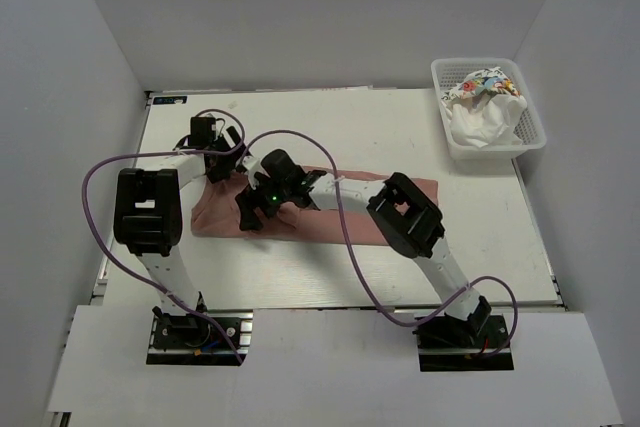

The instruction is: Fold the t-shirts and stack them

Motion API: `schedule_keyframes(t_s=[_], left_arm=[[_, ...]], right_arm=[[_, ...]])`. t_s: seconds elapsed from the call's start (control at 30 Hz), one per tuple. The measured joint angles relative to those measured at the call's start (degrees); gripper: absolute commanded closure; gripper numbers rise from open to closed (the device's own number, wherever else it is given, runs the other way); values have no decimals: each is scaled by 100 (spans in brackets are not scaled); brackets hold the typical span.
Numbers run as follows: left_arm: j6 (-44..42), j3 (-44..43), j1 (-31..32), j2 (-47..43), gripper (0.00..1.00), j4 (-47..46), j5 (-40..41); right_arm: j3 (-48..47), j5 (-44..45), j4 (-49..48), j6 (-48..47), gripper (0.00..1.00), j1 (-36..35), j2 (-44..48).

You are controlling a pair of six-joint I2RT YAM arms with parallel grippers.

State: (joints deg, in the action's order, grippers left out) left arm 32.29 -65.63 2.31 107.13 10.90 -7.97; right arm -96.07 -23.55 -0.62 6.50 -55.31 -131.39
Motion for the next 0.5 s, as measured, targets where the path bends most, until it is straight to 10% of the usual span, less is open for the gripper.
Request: schedule_keyframes(t_s=[0.5], left_arm=[[-85,-195,0,142,0,20,-4]], right_arm=[[3880,133,442,131,10,-507,3648]])
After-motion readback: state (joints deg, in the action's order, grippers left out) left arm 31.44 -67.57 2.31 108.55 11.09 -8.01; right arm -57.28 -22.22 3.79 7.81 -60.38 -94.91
